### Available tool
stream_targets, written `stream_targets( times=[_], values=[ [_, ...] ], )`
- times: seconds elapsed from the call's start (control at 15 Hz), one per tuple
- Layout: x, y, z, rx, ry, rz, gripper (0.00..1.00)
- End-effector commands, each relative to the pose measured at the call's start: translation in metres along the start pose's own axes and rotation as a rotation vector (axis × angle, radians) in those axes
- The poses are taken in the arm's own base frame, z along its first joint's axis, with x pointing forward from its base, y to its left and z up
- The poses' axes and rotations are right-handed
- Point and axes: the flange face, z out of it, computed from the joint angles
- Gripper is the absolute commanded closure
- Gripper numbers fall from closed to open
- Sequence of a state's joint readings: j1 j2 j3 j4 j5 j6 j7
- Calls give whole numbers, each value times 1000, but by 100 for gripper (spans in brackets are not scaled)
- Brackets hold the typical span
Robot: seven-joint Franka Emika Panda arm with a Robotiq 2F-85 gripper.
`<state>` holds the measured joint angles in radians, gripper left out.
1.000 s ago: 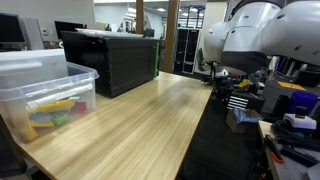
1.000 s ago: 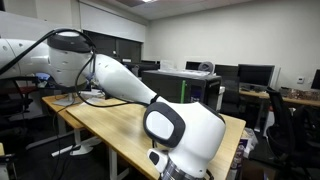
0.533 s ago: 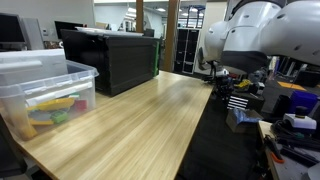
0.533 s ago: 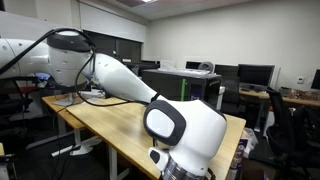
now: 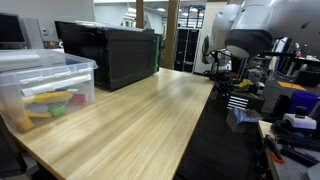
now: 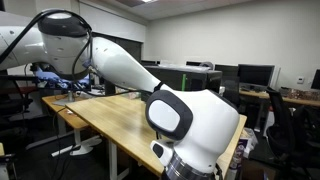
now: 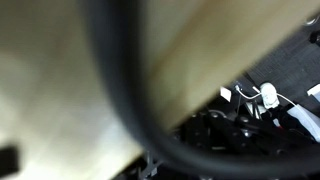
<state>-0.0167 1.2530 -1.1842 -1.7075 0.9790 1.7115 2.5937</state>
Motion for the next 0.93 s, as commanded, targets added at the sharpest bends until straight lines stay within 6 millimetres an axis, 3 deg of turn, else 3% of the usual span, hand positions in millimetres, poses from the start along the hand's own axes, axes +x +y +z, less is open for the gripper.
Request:
stream_targets(
  times=[0.0, 0.47, 0.87],
  values=[
    [-8, 13, -12, -72, -48, 0, 100],
    [-2, 7, -26, -94, -85, -6, 100],
    [10, 32, -14, -20, -81, -65, 100]
  ],
)
